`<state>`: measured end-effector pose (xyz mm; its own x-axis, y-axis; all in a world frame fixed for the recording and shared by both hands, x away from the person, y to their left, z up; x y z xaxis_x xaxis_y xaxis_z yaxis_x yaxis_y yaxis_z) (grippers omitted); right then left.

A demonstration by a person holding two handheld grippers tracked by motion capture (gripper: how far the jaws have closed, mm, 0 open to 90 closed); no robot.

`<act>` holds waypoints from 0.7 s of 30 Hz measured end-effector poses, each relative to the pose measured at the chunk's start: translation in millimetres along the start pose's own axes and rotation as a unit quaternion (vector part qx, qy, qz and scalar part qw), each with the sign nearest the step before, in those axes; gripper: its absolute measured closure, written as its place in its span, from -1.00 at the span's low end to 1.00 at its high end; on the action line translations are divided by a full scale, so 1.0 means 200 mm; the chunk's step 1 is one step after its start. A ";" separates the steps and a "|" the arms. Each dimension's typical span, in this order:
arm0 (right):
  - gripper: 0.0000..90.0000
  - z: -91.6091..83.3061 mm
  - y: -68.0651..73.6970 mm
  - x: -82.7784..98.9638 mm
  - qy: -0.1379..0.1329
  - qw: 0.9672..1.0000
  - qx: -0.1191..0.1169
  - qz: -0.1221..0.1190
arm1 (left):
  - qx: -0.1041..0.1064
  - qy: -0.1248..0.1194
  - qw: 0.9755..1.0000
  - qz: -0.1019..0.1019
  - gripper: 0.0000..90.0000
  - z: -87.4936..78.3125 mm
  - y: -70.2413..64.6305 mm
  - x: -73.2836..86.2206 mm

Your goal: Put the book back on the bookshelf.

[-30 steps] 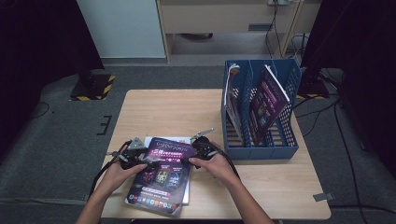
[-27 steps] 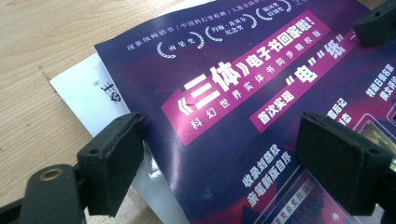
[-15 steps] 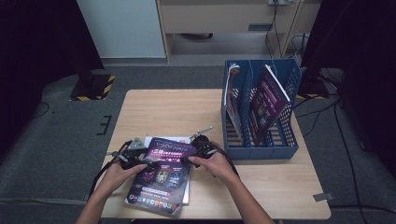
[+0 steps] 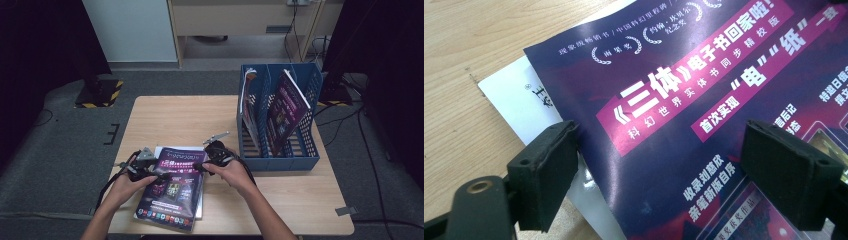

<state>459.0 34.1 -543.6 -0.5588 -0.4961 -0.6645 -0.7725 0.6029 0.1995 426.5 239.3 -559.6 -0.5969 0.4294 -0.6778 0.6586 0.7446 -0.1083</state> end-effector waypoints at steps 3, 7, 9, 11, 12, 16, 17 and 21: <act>-0.49 -0.02 0.01 -0.02 0.002 1.000 0.000 0.002 | 0.001 0.000 1.000 0.000 -0.66 0.00 0.00 0.00; -0.44 -0.04 0.02 -0.04 -0.002 1.000 -0.005 0.000 | 0.002 0.000 1.000 -0.002 -0.66 0.00 0.00 0.00; -0.42 -0.05 0.02 -0.06 -0.007 1.000 -0.007 0.000 | 0.003 0.000 1.000 -0.005 -0.67 0.00 0.00 0.00; -0.40 -0.06 0.03 -0.07 -0.008 1.000 -0.010 0.001 | 0.003 0.000 1.000 -0.004 -0.67 0.00 0.00 0.00; -0.40 -0.06 0.04 -0.08 -0.007 1.000 -0.010 0.000 | 0.004 0.000 1.000 -0.005 -0.67 0.00 0.01 0.01; -0.36 -0.08 0.05 -0.10 -0.009 1.000 -0.011 -0.003 | 0.005 -0.002 1.000 -0.008 -0.68 0.00 0.01 0.01; -0.33 -0.09 0.06 -0.12 -0.013 1.000 -0.014 -0.005 | 0.005 -0.002 1.000 -0.009 -0.68 0.00 0.01 0.01; -0.31 -0.11 0.08 -0.14 -0.009 1.000 -0.018 -0.011 | 0.007 -0.002 1.000 -0.011 -0.68 -0.01 0.01 0.01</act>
Point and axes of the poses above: each handheld gripper's, and its own axes: z roughly forward along the jaws, x roughly out of its underside, y roughly to its left, the point moved 7 cm from there along z, roughly forward along the jaws, and after that the axes turned 5 degrees about -z, right-handed, at the moved point
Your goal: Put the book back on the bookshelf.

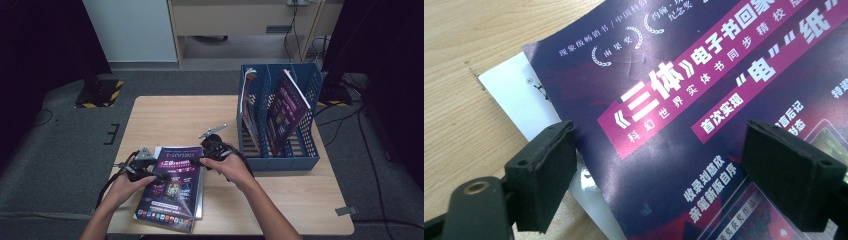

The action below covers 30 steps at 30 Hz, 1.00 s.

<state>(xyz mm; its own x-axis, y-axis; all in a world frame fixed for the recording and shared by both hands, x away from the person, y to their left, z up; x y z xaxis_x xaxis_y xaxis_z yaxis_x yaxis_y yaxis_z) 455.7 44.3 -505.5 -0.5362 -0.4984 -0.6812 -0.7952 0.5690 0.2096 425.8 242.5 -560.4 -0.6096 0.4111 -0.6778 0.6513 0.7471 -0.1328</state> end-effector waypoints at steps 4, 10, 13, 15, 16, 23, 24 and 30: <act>-0.26 -0.02 0.02 -0.03 0.001 1.000 -0.007 0.000 | 0.002 -0.001 1.000 -0.003 -0.69 0.00 0.00 0.00; -0.23 0.00 0.06 -0.07 0.010 1.000 -0.012 -0.011 | 0.005 -0.004 1.000 -0.006 -0.69 -0.01 0.01 0.00; -0.16 0.01 0.08 -0.09 0.011 1.000 -0.014 -0.017 | 0.007 -0.005 1.000 -0.008 -0.69 -0.01 0.01 0.00; -0.13 0.01 0.09 -0.10 0.017 0.999 -0.009 -0.028 | 0.009 -0.007 1.000 -0.009 -0.69 -0.02 0.01 0.00; -0.10 0.01 0.09 -0.11 0.021 0.999 -0.006 -0.029 | 0.010 -0.008 1.000 -0.009 -0.68 -0.02 0.01 0.00; 0.21 0.01 0.09 -0.15 0.024 0.999 0.014 -0.031 | 0.014 -0.012 1.000 -0.014 -0.68 -0.03 0.01 0.00; 0.31 0.00 0.08 -0.15 0.029 0.999 0.024 -0.028 | 0.014 -0.012 1.000 -0.014 -0.68 -0.03 0.01 0.00; 0.39 0.01 0.08 -0.15 0.038 0.999 0.029 -0.004 | 0.011 -0.010 1.000 -0.010 -0.70 -0.03 0.01 0.00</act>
Point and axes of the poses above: each handheld gripper's, and its own axes: z roughly forward along the jaws, x roughly out of its underside, y roughly to its left, the point moved 7 cm from there along z, roughly forward along the jaws, and after that the axes turned 5 degrees about -z, right-handed, at the moved point
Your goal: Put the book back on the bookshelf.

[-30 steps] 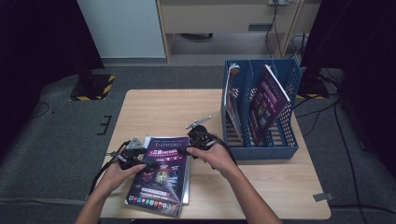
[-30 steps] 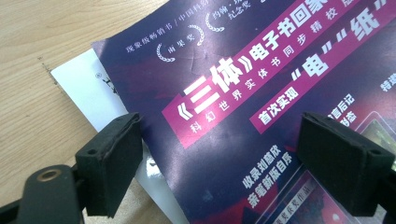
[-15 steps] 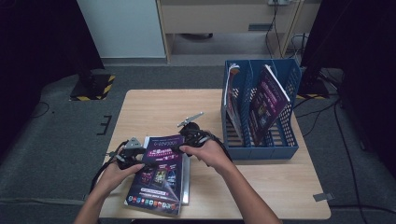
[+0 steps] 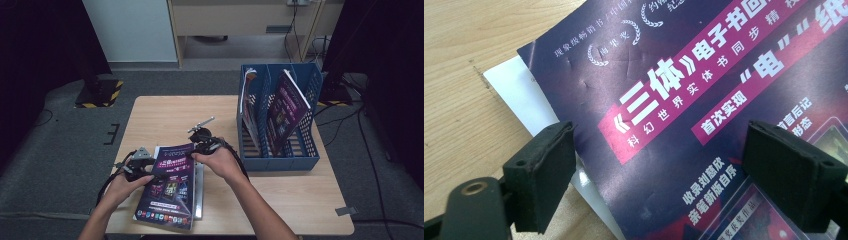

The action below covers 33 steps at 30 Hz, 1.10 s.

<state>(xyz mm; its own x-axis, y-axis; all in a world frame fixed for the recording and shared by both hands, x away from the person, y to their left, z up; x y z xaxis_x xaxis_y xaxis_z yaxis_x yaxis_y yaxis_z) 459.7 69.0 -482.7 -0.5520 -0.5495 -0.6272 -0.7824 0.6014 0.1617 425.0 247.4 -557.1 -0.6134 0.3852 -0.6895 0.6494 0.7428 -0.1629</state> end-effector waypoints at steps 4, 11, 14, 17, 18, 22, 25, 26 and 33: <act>0.42 -0.01 0.00 -0.02 0.000 1.000 -0.003 -0.002 | 0.001 -0.002 1.000 -0.003 -0.71 0.00 0.00 0.00; 0.48 -0.03 0.02 -0.06 -0.008 1.000 -0.003 -0.008 | -0.001 -0.006 1.000 -0.003 -0.74 -0.02 0.00 -0.01; 0.50 -0.03 0.03 -0.07 -0.013 1.000 -0.006 -0.006 | -0.003 -0.008 1.000 -0.002 -0.77 -0.03 0.01 -0.01; 0.51 -0.04 0.03 -0.08 -0.016 1.000 -0.007 -0.005 | -0.004 -0.008 1.000 -0.004 -0.79 -0.03 0.01 -0.01; 0.52 -0.04 0.03 -0.08 -0.015 1.000 -0.009 -0.004 | -0.004 -0.011 1.000 -0.005 -0.79 -0.03 0.01 -0.02; 0.54 -0.05 0.04 -0.11 -0.021 1.000 -0.011 -0.006 | -0.004 -0.021 1.000 -0.010 -0.80 -0.05 0.02 -0.03; 0.54 -0.05 0.04 -0.12 -0.020 1.000 -0.010 -0.010 | -0.006 -0.024 1.000 -0.009 -0.79 -0.05 0.02 -0.03; 0.55 -0.06 0.05 -0.13 -0.021 1.000 -0.011 -0.008 | -0.007 -0.027 1.000 -0.010 -0.80 -0.06 0.02 -0.04; 0.59 -0.09 0.04 -0.17 -0.036 0.999 -0.013 0.000 | -0.007 -0.051 0.998 -0.019 -0.79 -0.08 0.03 -0.07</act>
Point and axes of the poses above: each handheld gripper's, and its own axes: z roughly forward along the jaws, x roughly out of its underside, y roughly to its left, the point moved 7 cm from there along z, roughly forward along the jaws, and after that the axes turned 5 degrees about -z, right-handed, at the moved point
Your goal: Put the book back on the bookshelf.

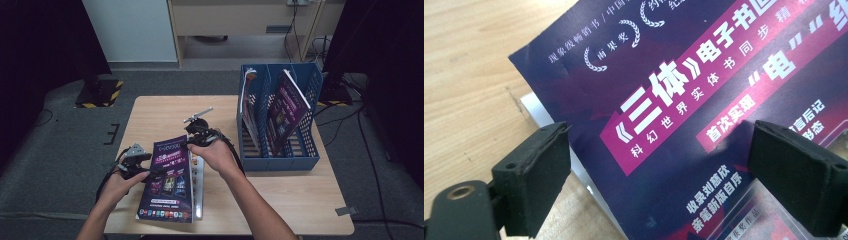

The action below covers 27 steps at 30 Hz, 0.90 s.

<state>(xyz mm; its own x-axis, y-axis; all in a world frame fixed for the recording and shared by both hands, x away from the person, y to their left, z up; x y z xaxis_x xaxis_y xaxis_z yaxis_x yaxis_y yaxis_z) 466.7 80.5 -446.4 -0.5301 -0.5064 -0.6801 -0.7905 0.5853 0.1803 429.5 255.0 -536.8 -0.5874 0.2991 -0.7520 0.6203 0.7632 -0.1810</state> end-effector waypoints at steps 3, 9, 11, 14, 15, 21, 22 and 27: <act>0.62 -0.02 0.00 -0.02 -0.007 1.000 -0.001 -0.001 | 0.002 -0.014 1.000 -0.006 -0.78 -0.02 0.00 -0.02; 0.66 -0.07 0.00 -0.07 -0.019 1.000 0.002 -0.005 | -0.001 -0.026 1.000 -0.009 -0.78 -0.05 0.01 -0.04; 0.66 -0.08 0.00 -0.09 -0.023 1.000 0.002 -0.006 | -0.003 -0.029 1.000 -0.009 -0.78 -0.06 0.02 -0.05; 0.73 -0.10 0.01 -0.12 -0.027 1.000 -0.002 -0.012 | -0.016 -0.021 1.000 0.002 -0.76 -0.06 0.02 -0.05; 0.75 -0.10 0.01 -0.13 -0.026 0.999 0.015 -0.023 | -0.018 -0.015 1.000 0.005 -0.76 -0.05 0.02 -0.05; 0.81 -0.15 -0.04 -0.16 -0.040 0.999 0.008 -0.014 | -0.016 -0.007 1.000 0.016 -0.75 -0.03 0.00 -0.05; 0.81 -0.15 -0.03 -0.16 -0.041 0.999 0.005 -0.016 | -0.017 -0.008 1.000 0.016 -0.76 -0.03 0.00 -0.06; 0.82 -0.17 -0.02 -0.18 -0.043 0.999 -0.002 -0.029 | -0.018 -0.022 1.000 0.010 -0.76 -0.05 0.03 -0.12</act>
<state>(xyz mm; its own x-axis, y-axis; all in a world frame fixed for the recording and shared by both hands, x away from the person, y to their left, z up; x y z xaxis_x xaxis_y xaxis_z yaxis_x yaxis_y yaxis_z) 477.8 75.4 -397.8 -0.4547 -0.4833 -0.7481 -0.8207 0.5536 0.1413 441.6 259.3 -513.4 -0.5510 0.2908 -0.7822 0.6122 0.7778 -0.1421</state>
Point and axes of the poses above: each handheld gripper's, and its own axes: z roughly forward along the jaws, x roughly out of its underside, y roughly to its left, the point moved 7 cm from there along z, roughly forward along the jaws, and after that the axes turned 5 degrees about -z, right-handed, at the moved point
